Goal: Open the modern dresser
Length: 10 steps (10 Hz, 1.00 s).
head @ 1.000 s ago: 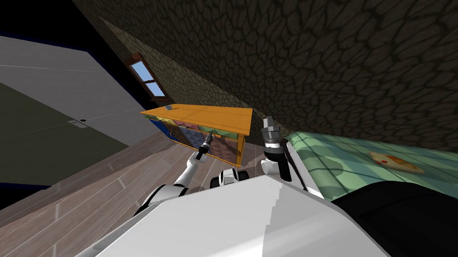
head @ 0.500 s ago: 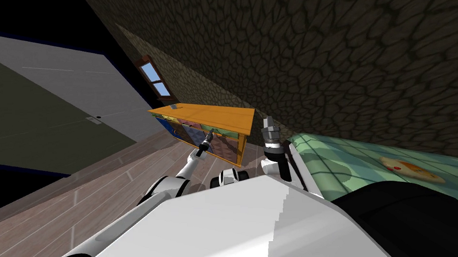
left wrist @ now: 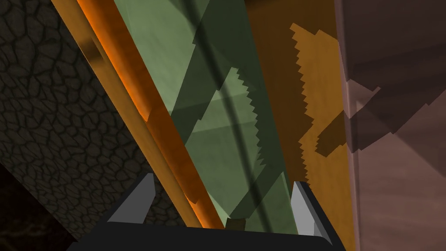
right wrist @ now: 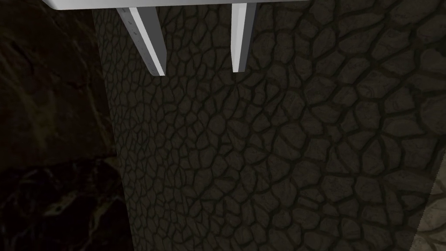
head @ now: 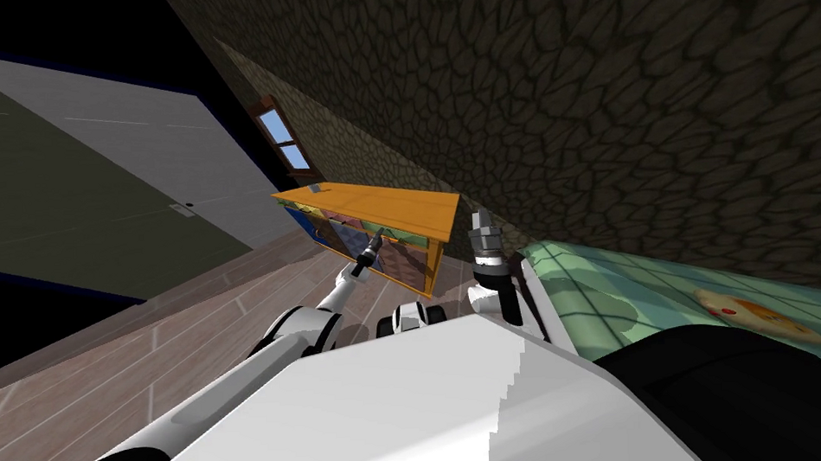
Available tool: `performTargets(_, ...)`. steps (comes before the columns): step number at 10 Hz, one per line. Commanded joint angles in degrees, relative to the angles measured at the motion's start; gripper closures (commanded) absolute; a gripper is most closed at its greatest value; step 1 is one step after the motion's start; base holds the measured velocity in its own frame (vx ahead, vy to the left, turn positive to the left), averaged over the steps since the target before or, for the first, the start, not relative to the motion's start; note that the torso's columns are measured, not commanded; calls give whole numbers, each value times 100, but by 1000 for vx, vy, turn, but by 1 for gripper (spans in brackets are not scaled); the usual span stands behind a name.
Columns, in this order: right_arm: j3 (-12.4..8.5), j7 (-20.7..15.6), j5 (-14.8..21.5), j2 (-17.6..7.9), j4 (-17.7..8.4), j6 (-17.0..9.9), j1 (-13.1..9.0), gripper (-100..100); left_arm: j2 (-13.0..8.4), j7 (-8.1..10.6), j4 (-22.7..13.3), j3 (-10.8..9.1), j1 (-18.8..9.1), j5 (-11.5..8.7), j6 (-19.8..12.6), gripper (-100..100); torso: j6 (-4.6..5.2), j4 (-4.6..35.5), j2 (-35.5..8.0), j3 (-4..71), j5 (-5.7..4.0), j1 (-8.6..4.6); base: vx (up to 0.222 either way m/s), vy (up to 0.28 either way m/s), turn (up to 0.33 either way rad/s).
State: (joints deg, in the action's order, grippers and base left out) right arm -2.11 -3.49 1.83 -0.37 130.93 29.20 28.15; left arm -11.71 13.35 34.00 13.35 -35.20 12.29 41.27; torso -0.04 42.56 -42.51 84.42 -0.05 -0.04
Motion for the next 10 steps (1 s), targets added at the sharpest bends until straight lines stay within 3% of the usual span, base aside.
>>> performTargets(1, 0, 0, 0, 0, 0, 0, 0, 0, 34, -32, -410, -34, -298, -16, 146, -100, 11, 12, -8, -7, 0, 0, -6, 4, -12)
performTargets(2, 0, 0, 0, 0, 0, 0, 0, 0, 34, -32, -570, -34, -298, -16, 146, -100, 13, 6, 1, -2, 1, 1, 5, 7, -16)
performTargets(3, 0, 0, 0, 0, 0, 0, 0, 0, 41, -39, -484, -31, -266, -14, 134, -100, 7, -12, 13, 7, 3, 2, 0, 0, 0)
performTargets(4, 0, 0, 0, 0, 0, 0, 0, 0, 49, -145, -216, -65, 23, -22, -68, 100, 4, -19, 18, 12, 4, 2, 33, 26, -168)
performTargets(5, 0, 0, 0, -1, 0, 0, 0, 0, 49, -145, 35, -65, 164, -22, -68, 100, 17, -14, 16, 11, 4, 0, 47, 48, -87)
performTargets(6, -1, 0, 0, -1, 0, 0, 0, 0, 65, -259, 324, -96, 432, -27, -281, 100, 15, -17, 17, 11, 2, -5, 59, 50, -141)
performTargets(9, 0, 0, 0, 0, 0, 0, 0, 0, 65, -259, 584, -96, 626, -27, -281, 100, 14, -59, 53, 32, 4, -18, 21, 20, -37)
performTargets(10, 0, 0, 0, 0, 0, 0, 0, 0, 81, -373, 784, -127, 878, -32, -494, 100, 13, -47, 43, 26, 4, -14, 34, 28, -155)
